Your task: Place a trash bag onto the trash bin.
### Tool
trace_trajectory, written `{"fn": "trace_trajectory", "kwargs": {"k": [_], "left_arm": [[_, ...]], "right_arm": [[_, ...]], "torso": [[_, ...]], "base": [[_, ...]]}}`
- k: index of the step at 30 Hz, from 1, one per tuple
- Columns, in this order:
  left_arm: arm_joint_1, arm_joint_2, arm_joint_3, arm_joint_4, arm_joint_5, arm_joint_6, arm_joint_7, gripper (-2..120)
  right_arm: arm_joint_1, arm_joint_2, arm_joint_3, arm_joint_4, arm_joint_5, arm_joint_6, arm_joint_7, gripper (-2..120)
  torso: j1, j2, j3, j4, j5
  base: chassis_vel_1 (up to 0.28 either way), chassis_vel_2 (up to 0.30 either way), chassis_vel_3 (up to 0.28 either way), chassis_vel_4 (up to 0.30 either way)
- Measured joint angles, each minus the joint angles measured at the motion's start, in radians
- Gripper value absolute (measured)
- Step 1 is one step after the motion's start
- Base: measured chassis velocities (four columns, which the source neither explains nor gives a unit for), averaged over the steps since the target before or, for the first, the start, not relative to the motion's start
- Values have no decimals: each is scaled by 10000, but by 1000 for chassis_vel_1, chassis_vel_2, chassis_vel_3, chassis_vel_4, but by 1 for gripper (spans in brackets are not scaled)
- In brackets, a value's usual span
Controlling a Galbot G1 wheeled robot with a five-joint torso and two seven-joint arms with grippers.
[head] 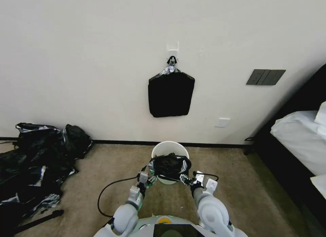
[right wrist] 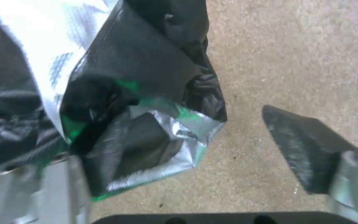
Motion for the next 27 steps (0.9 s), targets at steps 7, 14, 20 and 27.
{"fn": "trace_trajectory", "kwargs": {"k": [7,14,20,27], "left_arm": [[496,172,-337,-313,46,-560,455,99],[821,299,-541,-672,40,-819,650,100],[1055,231,-762,-1145,0,-1043,666,100],[1411,-11,-1410,-2142,-13,-1170,676,100]], "right_arm": [[-427,-125,-34,564,-571,91,-1,100],[-910,-145,17,1148,-1173,269,-38,100],[-1277,-224,469,1899,-1453,516,-671,100],[-258,-863,2290,1441,-1553,737,-4535,100]], "torso": [[0,0,0,-1,-1],[0,-1,0,0,0],[0,0,0,-1,-1],[0,0,0,-1,4]], "base": [[0,0,0,0],[0,0,0,0],[0,0,0,0],[0,0,0,0]]}}
